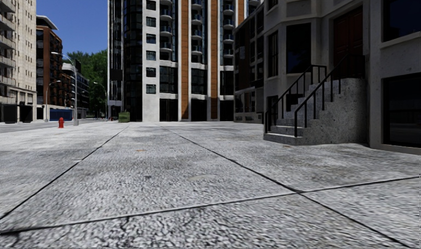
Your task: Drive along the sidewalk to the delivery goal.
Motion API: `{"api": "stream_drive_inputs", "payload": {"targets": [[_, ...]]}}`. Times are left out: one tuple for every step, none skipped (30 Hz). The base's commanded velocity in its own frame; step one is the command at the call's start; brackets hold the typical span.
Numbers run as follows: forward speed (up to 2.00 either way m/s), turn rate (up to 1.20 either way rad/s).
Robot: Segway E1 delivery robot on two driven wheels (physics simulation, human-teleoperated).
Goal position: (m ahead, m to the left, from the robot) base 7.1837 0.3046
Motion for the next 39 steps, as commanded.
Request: {"api": "stream_drive_inputs", "payload": {"targets": [[2.0, 0.0], [2.0, 0.0], [2.0, 0.0], [2.0, 0.0], [2.0, 0.0], [2.0, 0.0], [2.0, 0.0], [2.0, 0.0], [2.0, 0.0], [2.0, 0.0], [2.0, 0.0], [2.0, 0.0], [2.0, 0.0], [2.0, 0.0], [2.0, 0.0], [2.0, 0.0], [2.0, 0.0], [2.0, 0.0], [2.0, 0.0], [2.0, 0.0], [2.0, 0.0], [2.0, 0.0], [2.0, 0.0], [2.0, 0.0], [2.0, 0.0], [2.0, 0.0], [2.0, 0.0], [2.0, 0.0], [2.0, 0.0], [2.0, 0.0], [2.0, 0.0], [2.0, 0.0], [2.0, 0.0], [2.0, 0.0], [2.0, 0.0], [2.0, 0.0], [2.0, 0.0], [2.0, 0.0], [2.0, 0.0]]}}
